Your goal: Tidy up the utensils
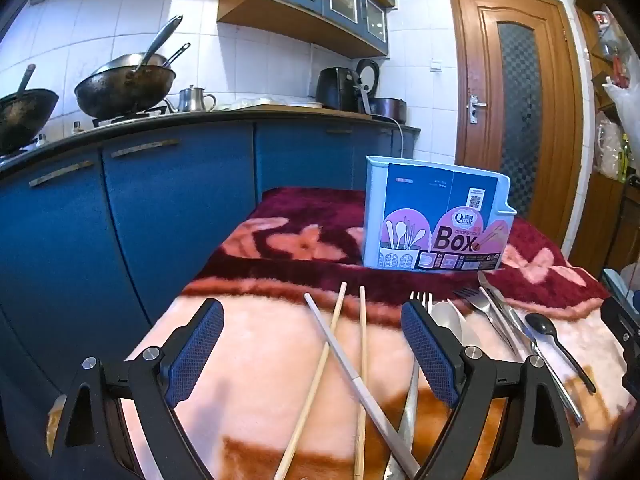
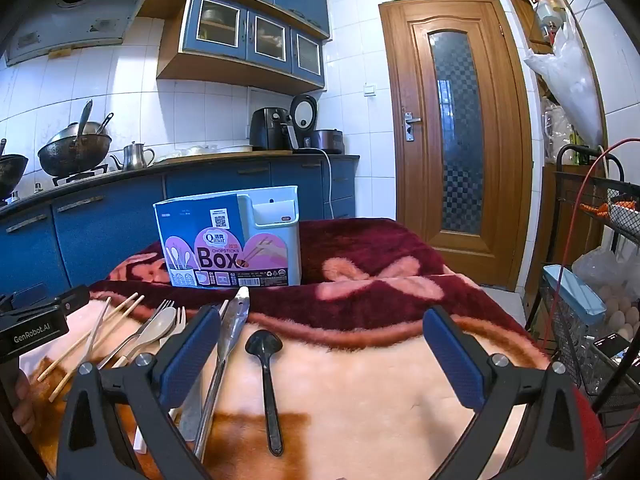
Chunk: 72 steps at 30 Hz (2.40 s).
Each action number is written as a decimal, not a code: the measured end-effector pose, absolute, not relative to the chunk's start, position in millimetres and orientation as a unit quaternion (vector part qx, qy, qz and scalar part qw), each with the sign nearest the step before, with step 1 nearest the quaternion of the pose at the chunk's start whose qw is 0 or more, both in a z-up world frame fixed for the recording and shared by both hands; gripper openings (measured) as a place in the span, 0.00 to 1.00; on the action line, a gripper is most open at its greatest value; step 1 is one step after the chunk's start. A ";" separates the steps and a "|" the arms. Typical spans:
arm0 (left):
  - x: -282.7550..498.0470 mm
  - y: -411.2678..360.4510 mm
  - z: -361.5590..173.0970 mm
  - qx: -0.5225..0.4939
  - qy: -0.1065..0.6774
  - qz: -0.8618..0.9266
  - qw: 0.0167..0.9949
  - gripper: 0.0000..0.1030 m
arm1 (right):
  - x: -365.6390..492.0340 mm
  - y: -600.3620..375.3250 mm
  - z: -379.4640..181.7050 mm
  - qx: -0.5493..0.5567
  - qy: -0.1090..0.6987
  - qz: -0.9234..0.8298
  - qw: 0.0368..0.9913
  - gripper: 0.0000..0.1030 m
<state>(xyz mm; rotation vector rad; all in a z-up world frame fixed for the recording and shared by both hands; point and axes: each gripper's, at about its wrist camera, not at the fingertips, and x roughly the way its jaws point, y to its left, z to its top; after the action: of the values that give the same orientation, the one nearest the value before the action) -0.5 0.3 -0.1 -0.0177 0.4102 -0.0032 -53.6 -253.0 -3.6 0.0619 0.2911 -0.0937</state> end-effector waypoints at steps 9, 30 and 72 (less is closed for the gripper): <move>-2.4 1.1 -0.9 -0.007 0.205 -0.001 0.979 0.88 | -53.5 -252.9 -3.7 0.031 0.144 -0.047 0.988 1.00; 0.4 -3.9 -0.7 -0.002 0.205 -0.001 0.979 0.88 | -53.4 -253.0 -4.0 0.031 0.144 -0.047 0.988 1.00; 0.6 -3.5 -1.0 -0.002 0.205 -0.001 0.979 0.88 | -52.4 -252.4 -4.7 0.031 0.145 -0.047 0.988 1.00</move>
<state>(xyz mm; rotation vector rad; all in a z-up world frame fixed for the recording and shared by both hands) 0.6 -3.5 -1.0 -0.0032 0.4138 -0.0020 -52.4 -252.4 -4.7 0.0619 0.2912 -0.0942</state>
